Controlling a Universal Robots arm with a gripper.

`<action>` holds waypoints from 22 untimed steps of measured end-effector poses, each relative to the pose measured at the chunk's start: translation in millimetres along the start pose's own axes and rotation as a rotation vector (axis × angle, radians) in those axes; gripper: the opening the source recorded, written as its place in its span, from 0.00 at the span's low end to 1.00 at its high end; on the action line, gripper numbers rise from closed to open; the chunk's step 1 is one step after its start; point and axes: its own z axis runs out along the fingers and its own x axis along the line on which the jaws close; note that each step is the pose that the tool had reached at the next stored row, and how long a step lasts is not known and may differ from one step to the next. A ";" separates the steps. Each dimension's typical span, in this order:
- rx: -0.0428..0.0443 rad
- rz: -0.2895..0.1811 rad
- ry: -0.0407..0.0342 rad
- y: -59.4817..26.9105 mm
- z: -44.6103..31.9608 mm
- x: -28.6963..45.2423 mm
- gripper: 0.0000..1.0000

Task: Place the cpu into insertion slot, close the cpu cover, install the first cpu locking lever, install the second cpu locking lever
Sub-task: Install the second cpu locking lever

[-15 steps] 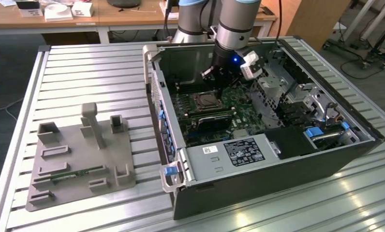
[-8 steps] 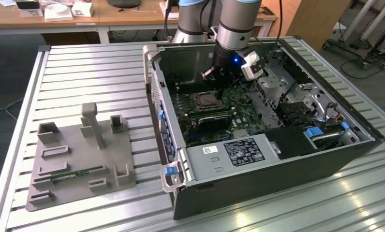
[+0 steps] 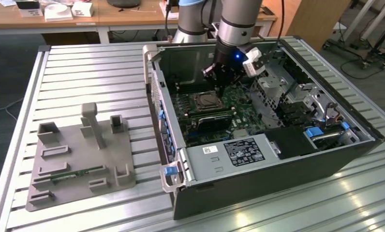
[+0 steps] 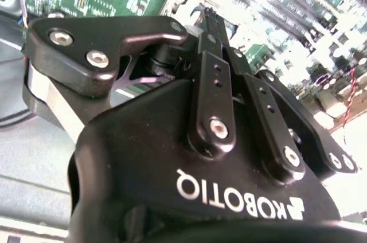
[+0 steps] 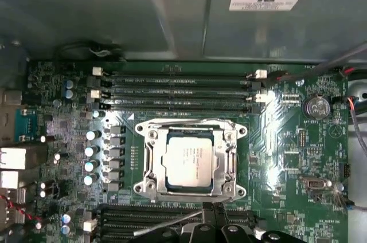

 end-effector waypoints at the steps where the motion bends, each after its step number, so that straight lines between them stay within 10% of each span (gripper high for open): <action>1: 0.0001 0.000 0.0000 -2.6 0.0 0.2 0.11; 22: 0.0001 0.000 0.0004 -14.9 0.4 47.3 0.11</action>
